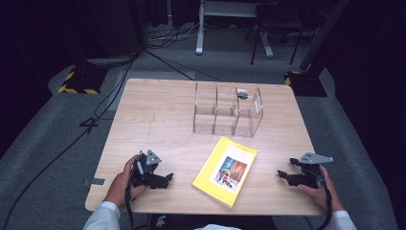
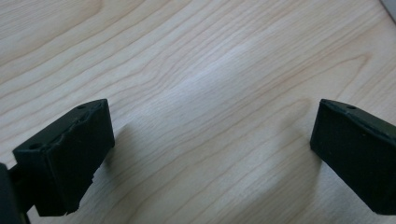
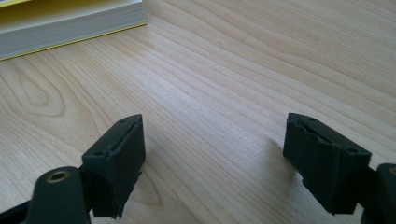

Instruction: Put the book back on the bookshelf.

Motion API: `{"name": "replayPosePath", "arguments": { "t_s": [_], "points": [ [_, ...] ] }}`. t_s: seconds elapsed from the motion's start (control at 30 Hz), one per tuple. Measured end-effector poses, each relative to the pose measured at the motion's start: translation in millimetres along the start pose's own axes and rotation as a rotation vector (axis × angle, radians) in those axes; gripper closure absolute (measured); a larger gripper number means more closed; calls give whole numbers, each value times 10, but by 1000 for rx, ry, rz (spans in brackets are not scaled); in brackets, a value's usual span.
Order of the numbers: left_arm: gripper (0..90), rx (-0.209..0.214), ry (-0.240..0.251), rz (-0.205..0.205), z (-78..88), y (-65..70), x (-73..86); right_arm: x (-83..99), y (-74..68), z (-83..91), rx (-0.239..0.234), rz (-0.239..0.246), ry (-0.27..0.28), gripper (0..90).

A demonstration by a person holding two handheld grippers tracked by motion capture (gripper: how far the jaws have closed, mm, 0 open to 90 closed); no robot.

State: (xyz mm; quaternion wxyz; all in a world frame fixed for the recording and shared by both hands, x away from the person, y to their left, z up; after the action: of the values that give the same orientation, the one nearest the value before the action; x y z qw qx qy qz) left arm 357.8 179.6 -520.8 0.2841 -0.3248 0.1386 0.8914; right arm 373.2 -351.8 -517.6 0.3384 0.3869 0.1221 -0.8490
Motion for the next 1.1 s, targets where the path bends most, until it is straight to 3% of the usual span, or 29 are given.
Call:
{"name": "replayPosePath", "arguments": {
  "t_s": [0.07,0.13,0.37,0.43,0.5,0.53,0.63,0.83,1.1],
  "points": [
    [2,8,2,-2,-9,0,-7,0,-1,0,1,1,0,213],
    [6,23,-4,-41,-21,-13,-33,-3,-8,6,3,1,-7,214],
    [6,50,-4,-59,-27,67,-25,-54,-82,10,-45,43,-65,171],
    [6,68,-9,-72,-7,130,3,-95,-157,-11,-72,71,-90,158],
    [6,87,-10,-105,6,200,21,-174,-289,-72,-97,104,-109,145],
    [5,118,-11,-133,12,261,39,-197,-326,-90,-106,112,-115,140],
    [2,145,-14,-166,11,341,45,-290,-449,-158,-125,139,-143,138],
    [2,166,-15,-186,-17,440,24,-458,-683,-301,-167,194,-173,121],
    [2,187,-18,-213,-54,556,-9,-616,-878,-465,-184,205,-204,75]
  ]
}}
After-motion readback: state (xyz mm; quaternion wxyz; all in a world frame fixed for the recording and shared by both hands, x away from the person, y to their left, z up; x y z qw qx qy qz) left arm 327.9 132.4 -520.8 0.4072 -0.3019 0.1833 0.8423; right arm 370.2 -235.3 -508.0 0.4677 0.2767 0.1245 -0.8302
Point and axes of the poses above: each handheld gripper's, and its own axes: z roughly backward along the jaws, x roughly out of its underside, y roughly to its right, the point moved 2 cm from there along -z, roughly forward along the jaws, and after that the axes turned 4 degrees about z, right-handed, at the moved point
